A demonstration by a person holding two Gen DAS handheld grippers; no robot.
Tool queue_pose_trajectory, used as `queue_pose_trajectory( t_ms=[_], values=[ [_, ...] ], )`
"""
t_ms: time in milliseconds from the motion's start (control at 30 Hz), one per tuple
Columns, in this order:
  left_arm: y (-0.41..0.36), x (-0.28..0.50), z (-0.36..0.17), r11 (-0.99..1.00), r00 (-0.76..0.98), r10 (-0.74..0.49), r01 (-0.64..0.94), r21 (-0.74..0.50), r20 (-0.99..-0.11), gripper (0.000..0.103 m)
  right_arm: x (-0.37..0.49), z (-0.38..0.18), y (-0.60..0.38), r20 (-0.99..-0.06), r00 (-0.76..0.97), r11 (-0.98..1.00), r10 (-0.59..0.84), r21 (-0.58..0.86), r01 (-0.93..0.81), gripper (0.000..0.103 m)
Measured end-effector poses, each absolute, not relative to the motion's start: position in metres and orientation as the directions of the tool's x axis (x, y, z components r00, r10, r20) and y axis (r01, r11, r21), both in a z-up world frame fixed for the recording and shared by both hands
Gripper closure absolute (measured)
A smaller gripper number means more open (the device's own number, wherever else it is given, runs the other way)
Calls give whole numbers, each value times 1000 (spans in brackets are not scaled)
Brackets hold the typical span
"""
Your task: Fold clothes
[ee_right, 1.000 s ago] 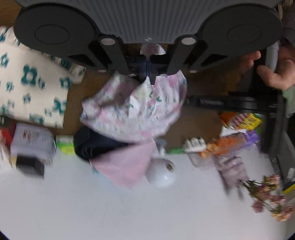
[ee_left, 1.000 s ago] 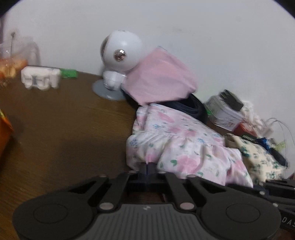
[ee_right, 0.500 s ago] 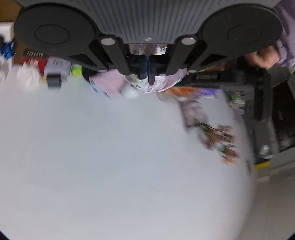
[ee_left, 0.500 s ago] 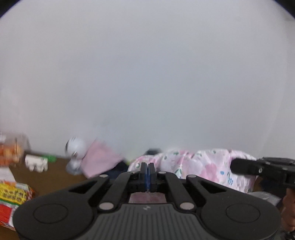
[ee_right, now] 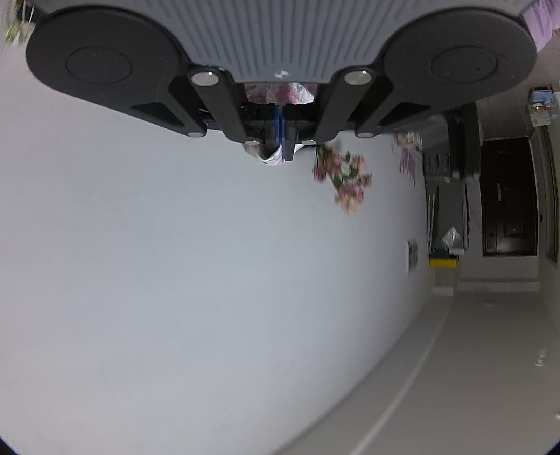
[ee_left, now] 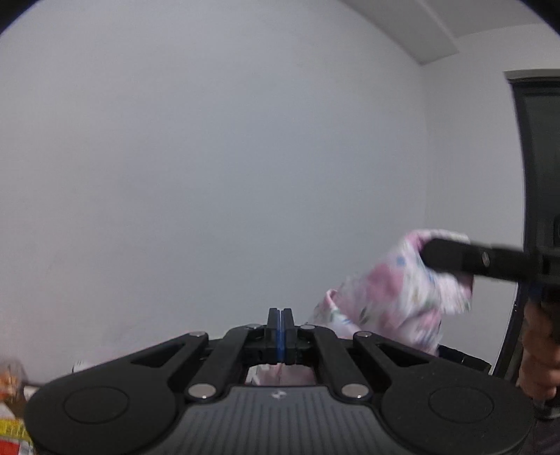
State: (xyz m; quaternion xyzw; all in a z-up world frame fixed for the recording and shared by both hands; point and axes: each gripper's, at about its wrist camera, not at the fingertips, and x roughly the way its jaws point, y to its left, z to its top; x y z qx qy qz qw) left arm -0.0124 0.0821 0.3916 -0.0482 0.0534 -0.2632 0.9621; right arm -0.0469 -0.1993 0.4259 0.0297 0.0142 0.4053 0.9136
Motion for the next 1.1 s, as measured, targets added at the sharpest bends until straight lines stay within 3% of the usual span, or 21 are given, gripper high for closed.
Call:
queue_pose_trajectory(
  t_ms=[67,133,200,333,400,467,533,667,767,900,1000,1100],
  values=[
    [75,-10,391,853,851,-520,513,-101,-70,103,-42,432,-207,16,677,675,736,62,-735,103],
    [70,0,379,839,836,-544,536,-97,-80,103,-19,426,-211,-24,712,711,702,78,-699,103],
    [68,18,357,846,840,-531,520,-115,-109,103,17,407,-211,-96,763,769,639,74,-635,103],
    [57,62,296,896,860,-444,424,-130,-251,96,130,327,-212,-305,844,896,441,101,-432,102],
    [51,77,255,908,845,-419,394,-144,-331,86,185,269,-211,-458,824,940,333,92,-329,93],
    [46,84,212,918,820,-397,364,-160,-412,72,226,210,-211,-616,754,966,226,43,-253,75],
    [42,77,164,925,783,-377,342,-165,-495,62,226,169,-217,-680,715,973,165,-4,-229,61],
    [55,62,92,910,713,-414,346,-230,-566,54,174,144,-210,-674,707,922,215,-99,-374,41],
    [70,20,62,906,722,-419,292,-307,-551,53,106,124,-209,-684,667,854,296,-124,-506,35],
    [86,-4,48,899,755,-387,180,-400,-529,50,19,81,-179,-724,573,747,385,-121,-654,32],
    [89,-12,49,908,764,-355,145,-392,-539,50,-12,51,-145,-747,540,685,387,-159,-711,28],
    [92,-26,56,922,781,-331,147,-359,-530,49,-3,28,-128,-746,597,727,296,-229,-647,36]
  ],
)
